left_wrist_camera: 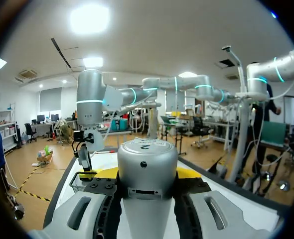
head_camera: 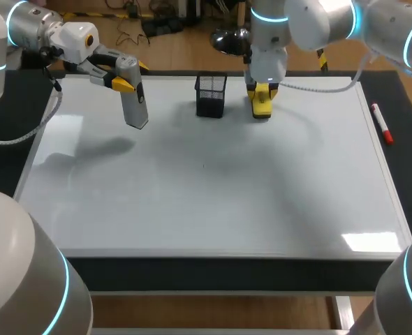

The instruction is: Pick up the inspection probe, press it on each red-marked spot on the whiteboard one by one, put down the probe, pick up the eraser, and wipe off all the red marks.

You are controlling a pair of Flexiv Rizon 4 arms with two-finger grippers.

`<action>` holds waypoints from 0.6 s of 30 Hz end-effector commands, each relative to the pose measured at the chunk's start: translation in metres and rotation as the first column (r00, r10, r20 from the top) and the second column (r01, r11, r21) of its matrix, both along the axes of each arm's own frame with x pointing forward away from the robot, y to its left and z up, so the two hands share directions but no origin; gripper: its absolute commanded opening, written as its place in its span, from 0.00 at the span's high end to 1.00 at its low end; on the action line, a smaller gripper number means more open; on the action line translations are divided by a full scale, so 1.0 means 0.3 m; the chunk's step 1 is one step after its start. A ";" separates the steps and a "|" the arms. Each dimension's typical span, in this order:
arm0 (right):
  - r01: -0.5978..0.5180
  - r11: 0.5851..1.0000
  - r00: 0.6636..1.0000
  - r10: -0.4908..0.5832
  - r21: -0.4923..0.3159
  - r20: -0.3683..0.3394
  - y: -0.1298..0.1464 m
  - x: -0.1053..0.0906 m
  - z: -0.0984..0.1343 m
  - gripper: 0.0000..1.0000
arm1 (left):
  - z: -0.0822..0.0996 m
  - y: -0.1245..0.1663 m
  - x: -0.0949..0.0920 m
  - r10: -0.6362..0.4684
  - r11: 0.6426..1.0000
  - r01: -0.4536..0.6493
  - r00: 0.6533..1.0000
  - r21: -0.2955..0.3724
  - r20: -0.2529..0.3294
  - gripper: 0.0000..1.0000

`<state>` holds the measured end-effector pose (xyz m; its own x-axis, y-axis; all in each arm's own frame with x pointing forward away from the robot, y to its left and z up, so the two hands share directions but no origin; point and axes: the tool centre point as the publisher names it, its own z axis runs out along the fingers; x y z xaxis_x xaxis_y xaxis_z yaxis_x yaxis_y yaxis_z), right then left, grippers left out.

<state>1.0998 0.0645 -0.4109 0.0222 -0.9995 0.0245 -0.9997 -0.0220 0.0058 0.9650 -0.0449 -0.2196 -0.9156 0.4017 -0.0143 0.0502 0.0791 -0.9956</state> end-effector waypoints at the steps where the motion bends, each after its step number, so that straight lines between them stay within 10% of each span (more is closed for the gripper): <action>1: -0.004 1.000 1.000 0.004 -0.001 -0.003 -0.005 0.012 -0.008 1.00 | 0.002 0.000 0.004 -0.003 1.000 0.003 1.000 -0.001 -0.001 1.00; 12: -0.007 1.000 1.000 0.007 -0.014 0.000 -0.007 -0.006 -0.015 0.98 | 0.002 0.000 0.004 -0.003 1.000 0.003 1.000 -0.001 -0.001 1.00; 14: -0.004 1.000 1.000 0.004 -0.018 0.003 -0.008 -0.009 -0.012 0.53 | 0.002 0.000 0.004 -0.003 1.000 0.003 1.000 -0.001 -0.001 1.00; 17: 0.006 1.000 1.000 -0.006 -0.014 0.008 -0.014 -0.010 -0.006 0.48 | 0.002 0.000 0.004 -0.003 1.000 0.003 1.000 -0.001 -0.001 1.00; 18: 0.010 1.000 1.000 -0.010 -0.012 0.010 -0.017 -0.010 -0.002 0.11 | 0.002 0.000 0.004 -0.003 1.000 0.003 1.000 -0.001 -0.001 1.00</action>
